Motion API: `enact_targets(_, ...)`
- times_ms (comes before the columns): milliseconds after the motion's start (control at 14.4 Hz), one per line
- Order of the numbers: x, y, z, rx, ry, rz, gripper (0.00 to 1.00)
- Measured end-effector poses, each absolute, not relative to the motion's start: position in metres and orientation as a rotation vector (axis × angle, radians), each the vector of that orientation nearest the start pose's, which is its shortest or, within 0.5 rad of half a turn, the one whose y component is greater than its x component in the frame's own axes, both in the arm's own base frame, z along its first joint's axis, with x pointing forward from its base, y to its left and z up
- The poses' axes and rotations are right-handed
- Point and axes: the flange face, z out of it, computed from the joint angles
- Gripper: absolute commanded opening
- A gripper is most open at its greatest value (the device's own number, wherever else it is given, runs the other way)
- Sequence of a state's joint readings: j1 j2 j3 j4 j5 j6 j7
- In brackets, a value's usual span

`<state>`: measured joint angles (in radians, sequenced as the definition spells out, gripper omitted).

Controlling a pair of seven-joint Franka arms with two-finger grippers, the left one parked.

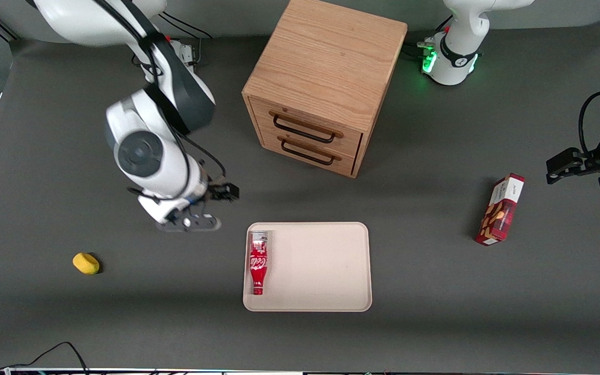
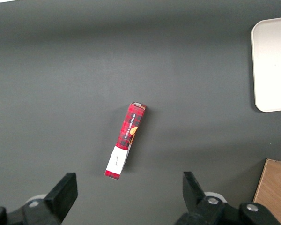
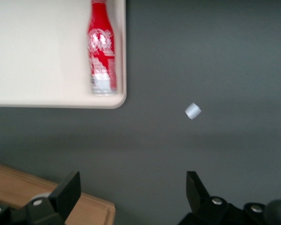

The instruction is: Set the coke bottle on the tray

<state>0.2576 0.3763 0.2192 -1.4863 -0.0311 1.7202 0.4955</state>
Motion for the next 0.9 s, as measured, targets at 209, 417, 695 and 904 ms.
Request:
enact_targets(209,0.56,0.244,0.509,-3.171,0.078,0.277,1.0)
enact_targets(417,0.539,0.205,0.548,-3.175,0.009,0.306,1.0)
enact_targets(695,0.52,0.117,0.584,-3.156,-0.071,0.277,1.0)
enact_targets(904,0.504,0.055,0.602,-3.127,-0.093,0.236,1.0)
